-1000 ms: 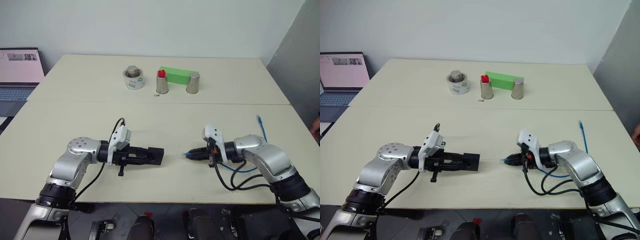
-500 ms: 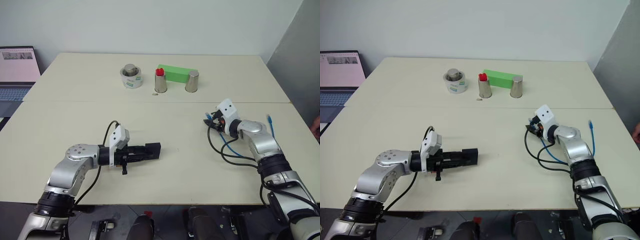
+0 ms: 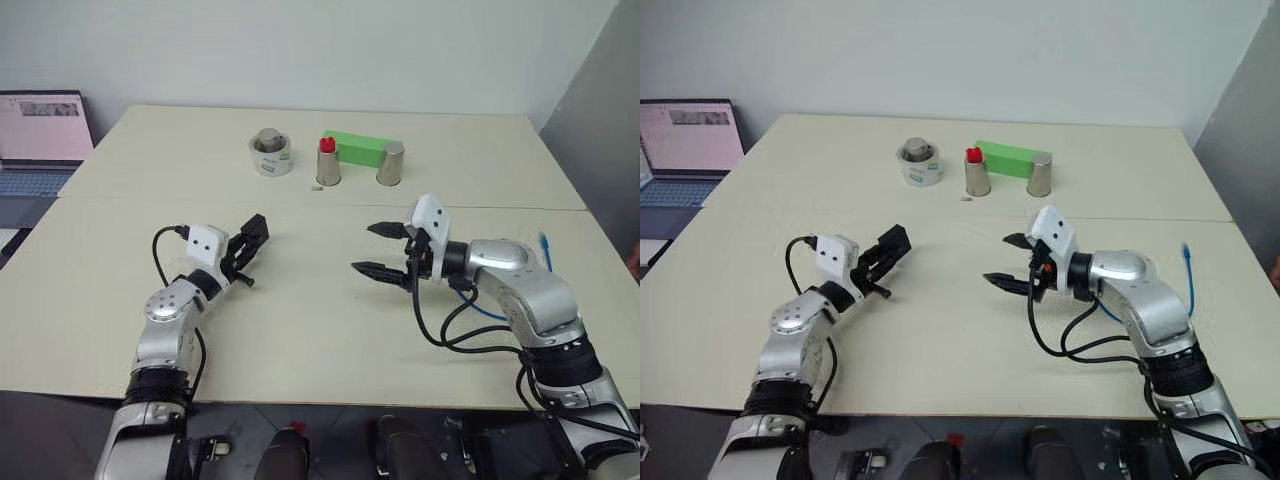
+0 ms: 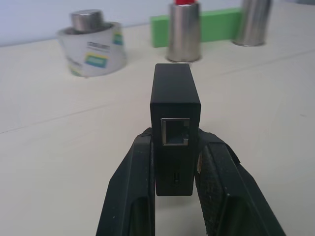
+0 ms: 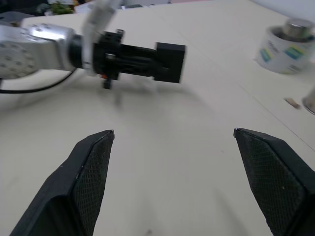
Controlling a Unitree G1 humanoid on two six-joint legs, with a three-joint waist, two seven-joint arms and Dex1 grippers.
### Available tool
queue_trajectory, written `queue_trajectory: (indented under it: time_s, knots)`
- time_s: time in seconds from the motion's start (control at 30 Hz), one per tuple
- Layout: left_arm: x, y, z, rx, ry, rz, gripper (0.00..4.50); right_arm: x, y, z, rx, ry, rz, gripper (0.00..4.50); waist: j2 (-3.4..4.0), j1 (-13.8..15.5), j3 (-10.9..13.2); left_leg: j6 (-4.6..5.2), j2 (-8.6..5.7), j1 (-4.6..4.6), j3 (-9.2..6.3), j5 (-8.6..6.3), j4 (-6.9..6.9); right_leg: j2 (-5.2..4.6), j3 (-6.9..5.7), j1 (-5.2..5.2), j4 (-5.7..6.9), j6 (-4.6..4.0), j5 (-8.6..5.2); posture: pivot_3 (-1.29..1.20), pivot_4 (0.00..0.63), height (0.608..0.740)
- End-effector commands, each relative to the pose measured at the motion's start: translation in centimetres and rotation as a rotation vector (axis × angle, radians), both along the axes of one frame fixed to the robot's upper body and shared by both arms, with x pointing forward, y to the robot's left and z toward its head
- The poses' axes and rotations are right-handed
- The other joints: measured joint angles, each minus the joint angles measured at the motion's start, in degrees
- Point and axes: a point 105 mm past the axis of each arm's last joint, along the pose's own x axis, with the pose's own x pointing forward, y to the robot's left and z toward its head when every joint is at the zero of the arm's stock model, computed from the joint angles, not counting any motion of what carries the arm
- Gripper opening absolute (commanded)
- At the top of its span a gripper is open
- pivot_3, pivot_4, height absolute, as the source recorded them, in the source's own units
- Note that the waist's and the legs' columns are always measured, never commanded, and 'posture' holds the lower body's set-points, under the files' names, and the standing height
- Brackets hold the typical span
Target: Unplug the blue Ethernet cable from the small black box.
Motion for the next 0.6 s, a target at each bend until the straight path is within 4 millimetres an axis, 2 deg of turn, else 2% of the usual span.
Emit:
queue_trajectory:
  time_s: [0.03, 0.13, 0.2, 0.27, 0.37, 0.53, 0.6]
  knots:
    - [1.2, 0.3, -0.1, -0.033, -0.031, 0.074, 0.76, -0.6, 1.0, 1.0, 0.006, -0.037, 0.032, 4.13, 0.00, 0.06, 0.00, 0.00, -0.06, 0.00, 0.00, 0.00, 0.00, -0.06, -0.01, 0.00, 0.01, -0.02, 0.03, 0.00, 0.150, 0.740]
    - [1.7, 0.1, -1.2, -0.054, -0.009, 0.096, 0.76, -0.4, 1.2, 0.7, 0.001, -0.037, 0.020, 4.13, -0.01, -0.07, -0.01, 0.00, -0.10, -0.02, 0.02, 0.00, 0.01, -0.09, 0.00, 0.00, -0.01, -0.01, 0.09, 0.00, 0.150, 0.740]
    - [1.6, 0.0, -1.8, -0.076, 0.009, 0.094, 1.46, -0.4, 1.2, 0.6, -0.002, -0.035, 0.018, 4.16, -0.02, -0.06, -0.01, 0.00, -0.10, -0.03, 0.02, 0.00, 0.00, -0.10, -0.02, 0.00, 0.00, -0.01, 0.10, 0.00, 0.150, 0.740]
    - [1.5, -0.1, -2.3, -0.099, 0.023, 0.082, 1.78, -0.4, 1.2, 0.5, -0.004, -0.033, 0.017, 4.16, -0.01, -0.12, -0.01, 0.00, -0.10, -0.01, 0.01, 0.00, 0.00, -0.10, -0.04, 0.00, 0.02, -0.01, 0.10, 0.00, 0.150, 0.740]
    - [0.9, -0.2, -3.1, -0.125, 0.049, 0.074, 2.51, -0.4, 1.1, 0.4, -0.007, -0.029, 0.008, 4.16, 0.00, -0.20, -0.02, 0.00, -0.10, 0.02, 0.01, 0.00, 0.00, -0.10, -0.04, 0.01, 0.04, -0.01, 0.09, 0.00, 0.150, 0.740]
    - [-1.2, 0.2, -3.8, -0.093, 0.070, 0.075, 3.62, -0.5, 0.9, 0.1, -0.011, -0.023, -0.007, 4.16, 0.08, -0.52, -0.09, 0.00, -0.08, 0.06, 0.04, 0.00, -0.02, -0.11, 0.01, 0.02, 0.05, -0.01, 0.10, 0.00, 0.150, 0.740]
    - [-2.1, 0.9, -3.6, -0.090, 0.095, 0.091, 3.62, -0.5, 0.6, -0.2, -0.013, -0.014, -0.017, 4.16, 0.08, -0.68, -0.10, 0.01, -0.06, 0.12, 0.06, 0.00, -0.05, -0.12, 0.04, 0.04, 0.06, -0.01, 0.10, 0.00, 0.150, 0.740]
